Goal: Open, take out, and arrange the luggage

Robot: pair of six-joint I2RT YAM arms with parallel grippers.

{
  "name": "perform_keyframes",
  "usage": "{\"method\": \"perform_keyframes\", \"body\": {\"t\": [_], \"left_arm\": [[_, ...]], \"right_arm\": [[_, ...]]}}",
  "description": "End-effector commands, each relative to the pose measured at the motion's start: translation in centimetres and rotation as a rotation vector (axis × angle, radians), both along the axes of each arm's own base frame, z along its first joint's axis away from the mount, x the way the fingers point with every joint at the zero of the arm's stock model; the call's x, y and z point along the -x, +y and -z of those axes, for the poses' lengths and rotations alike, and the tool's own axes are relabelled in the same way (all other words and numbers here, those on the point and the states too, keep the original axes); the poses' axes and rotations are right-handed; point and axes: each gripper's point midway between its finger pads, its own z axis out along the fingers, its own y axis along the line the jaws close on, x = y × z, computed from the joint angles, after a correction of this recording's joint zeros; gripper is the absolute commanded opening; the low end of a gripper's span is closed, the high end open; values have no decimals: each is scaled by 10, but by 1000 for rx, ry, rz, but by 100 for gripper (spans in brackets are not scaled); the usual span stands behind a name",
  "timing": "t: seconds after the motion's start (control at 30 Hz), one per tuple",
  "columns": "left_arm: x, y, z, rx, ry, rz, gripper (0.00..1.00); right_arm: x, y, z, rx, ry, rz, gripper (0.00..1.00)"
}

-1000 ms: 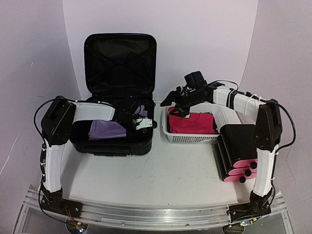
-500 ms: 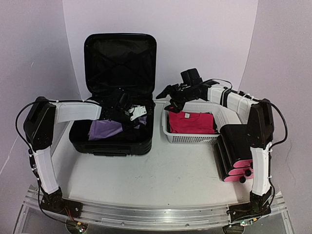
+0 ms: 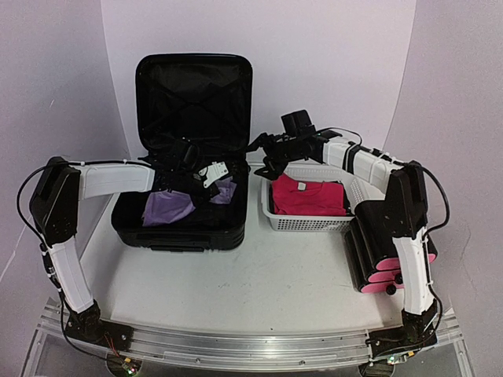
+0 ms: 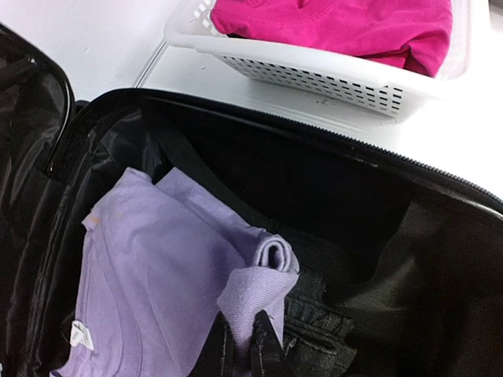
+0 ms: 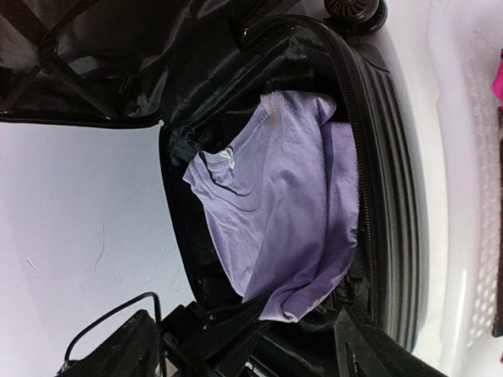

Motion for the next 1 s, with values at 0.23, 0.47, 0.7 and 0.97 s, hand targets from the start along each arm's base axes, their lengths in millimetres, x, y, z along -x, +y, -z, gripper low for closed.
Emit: {"method": "perform_keyframes", "body": {"t": [0.23,0.47,0.7,0.97], "left_arm": [[-2,2,-75,210,-100,-23,0],[-3,4,-82,246,-114,-34,0],[-6,6,-91,267,-149,-45,0],[-4,7,-103,302,-171,-41,0]], "right_arm": [[-16,48,7,-141,109,159,93],[-13,54,33,-179,275,346,95],[1,73,39,-231,401,444,98],[6,83,47,-244,437,494,98]]}}
